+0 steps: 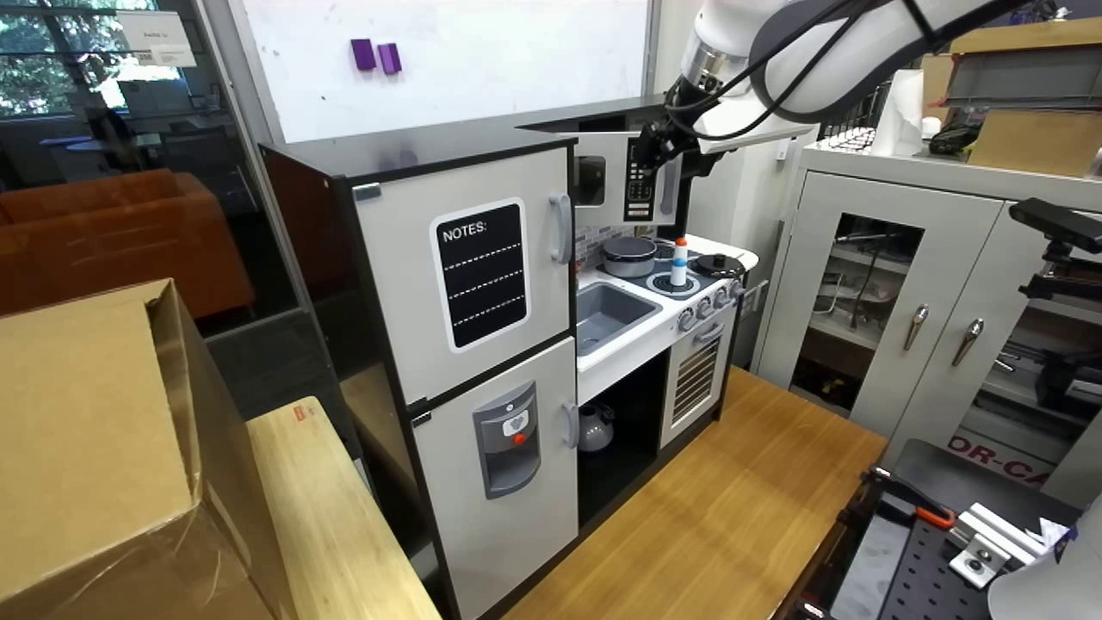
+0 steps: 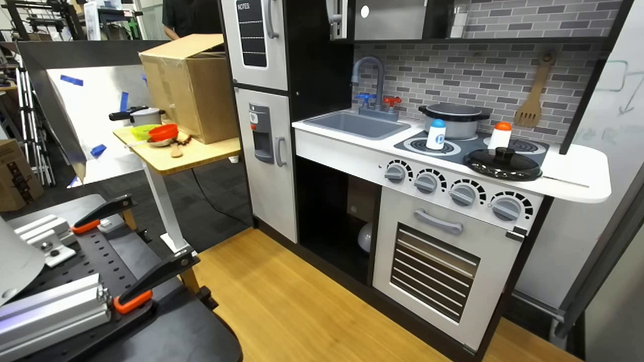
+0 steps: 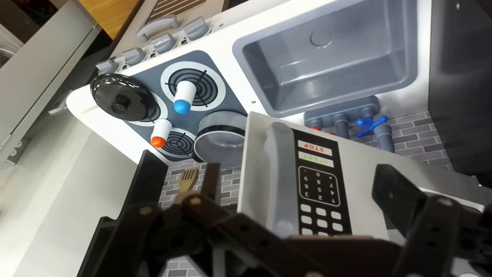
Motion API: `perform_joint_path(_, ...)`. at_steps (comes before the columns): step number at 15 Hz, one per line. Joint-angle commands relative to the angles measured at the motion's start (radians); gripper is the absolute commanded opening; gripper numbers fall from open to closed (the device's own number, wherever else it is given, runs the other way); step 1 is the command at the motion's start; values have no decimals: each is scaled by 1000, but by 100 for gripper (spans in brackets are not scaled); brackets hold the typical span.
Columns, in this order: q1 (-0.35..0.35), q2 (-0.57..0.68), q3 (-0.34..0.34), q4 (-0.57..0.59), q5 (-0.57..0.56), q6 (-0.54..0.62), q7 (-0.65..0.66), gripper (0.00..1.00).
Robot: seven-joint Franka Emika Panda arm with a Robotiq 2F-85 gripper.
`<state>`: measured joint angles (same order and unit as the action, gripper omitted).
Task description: Close the microwave door
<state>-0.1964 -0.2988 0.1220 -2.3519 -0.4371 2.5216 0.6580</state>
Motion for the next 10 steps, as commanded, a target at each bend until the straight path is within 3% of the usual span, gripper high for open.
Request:
perform_joint_path(1, -15, 37, 4, 28, -51, 8, 35, 100)
perform_joint_path(8, -3, 109, -7, 88, -152, -2, 105, 100)
perform_joint_path(10, 16, 122, -22, 102, -119, -28, 84, 100)
